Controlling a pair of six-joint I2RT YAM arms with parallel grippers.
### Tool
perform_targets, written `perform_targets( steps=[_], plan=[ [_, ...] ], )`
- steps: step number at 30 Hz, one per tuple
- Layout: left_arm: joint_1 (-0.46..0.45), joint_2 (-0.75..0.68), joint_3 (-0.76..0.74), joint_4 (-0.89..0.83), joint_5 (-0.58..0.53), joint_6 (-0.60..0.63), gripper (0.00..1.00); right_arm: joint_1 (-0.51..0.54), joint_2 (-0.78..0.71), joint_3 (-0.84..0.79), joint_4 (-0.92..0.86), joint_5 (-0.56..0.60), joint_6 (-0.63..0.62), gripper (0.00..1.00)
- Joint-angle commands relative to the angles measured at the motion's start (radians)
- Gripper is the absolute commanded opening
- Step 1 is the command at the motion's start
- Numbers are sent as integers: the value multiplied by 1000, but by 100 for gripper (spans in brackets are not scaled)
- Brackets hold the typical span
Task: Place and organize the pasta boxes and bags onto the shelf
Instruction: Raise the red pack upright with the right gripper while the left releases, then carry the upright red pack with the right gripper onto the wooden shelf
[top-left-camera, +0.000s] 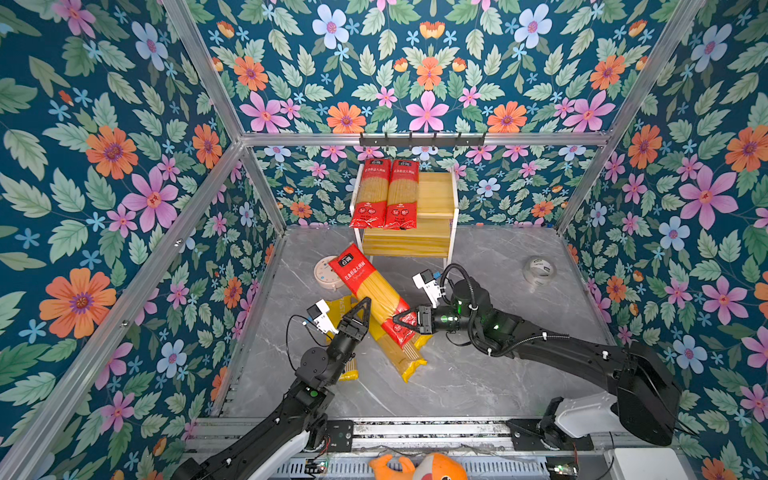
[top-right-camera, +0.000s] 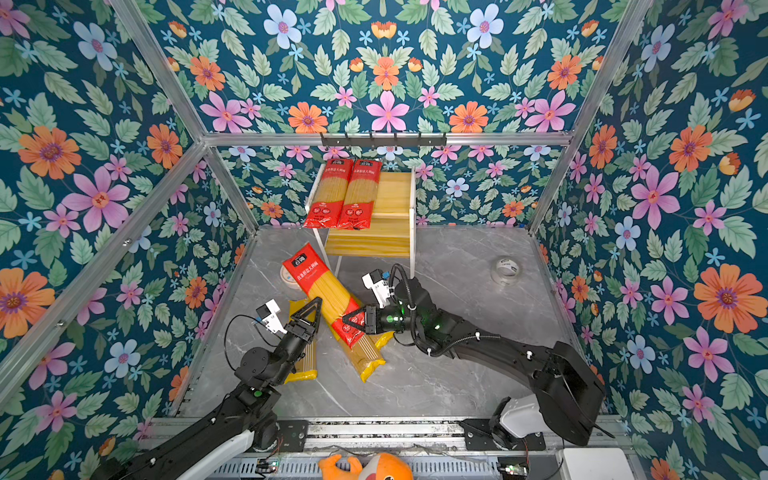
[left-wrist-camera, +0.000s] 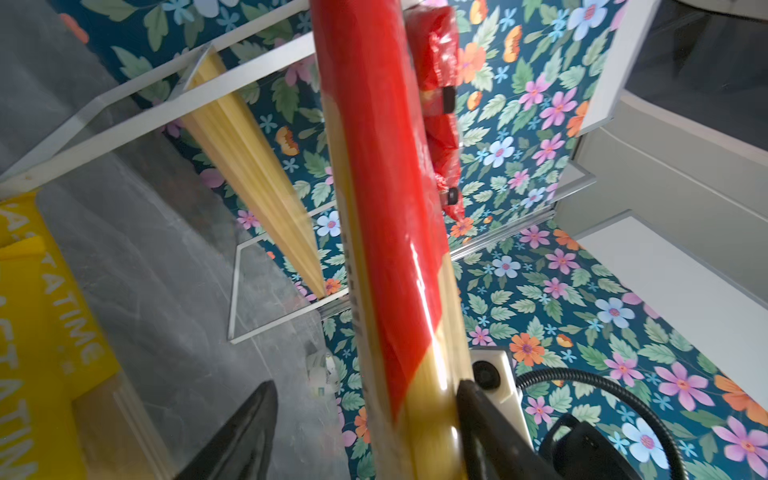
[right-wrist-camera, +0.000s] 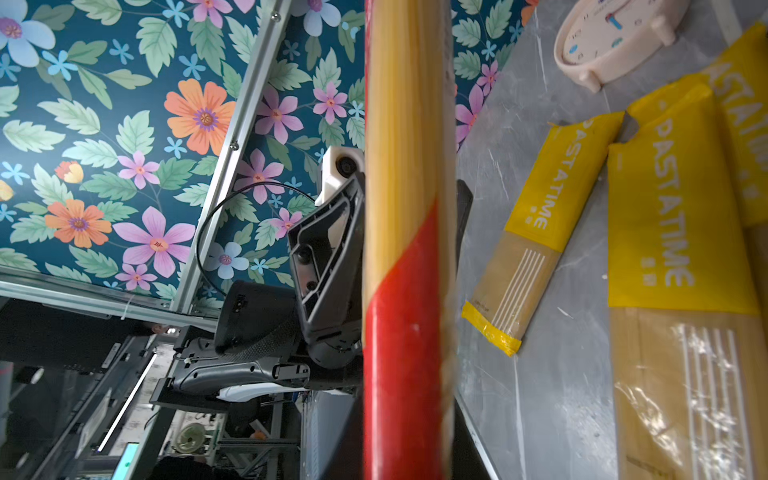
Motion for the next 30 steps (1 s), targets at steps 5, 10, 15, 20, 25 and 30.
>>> perform_targets(
  steps=[5,10,15,20,25,30],
  plan=[
    [0,-16,12,-46,41,99,71,-68,-26,200,99,-110,-61,0],
    [0,13,8,-48,42,93,71,-134,-13,310,176,-154,51,0],
    [0,39,5,-35,44,89,71,-214,-10,380,187,-113,136,0],
    [0,58,13,-36,49,97,71,-283,-7,415,121,-5,171,0],
    [-2,100,30,-56,65,111,71,-379,2,437,-20,154,240,0],
    [-22,163,37,-30,66,113,70,-388,68,488,-85,260,278,0]
  ],
)
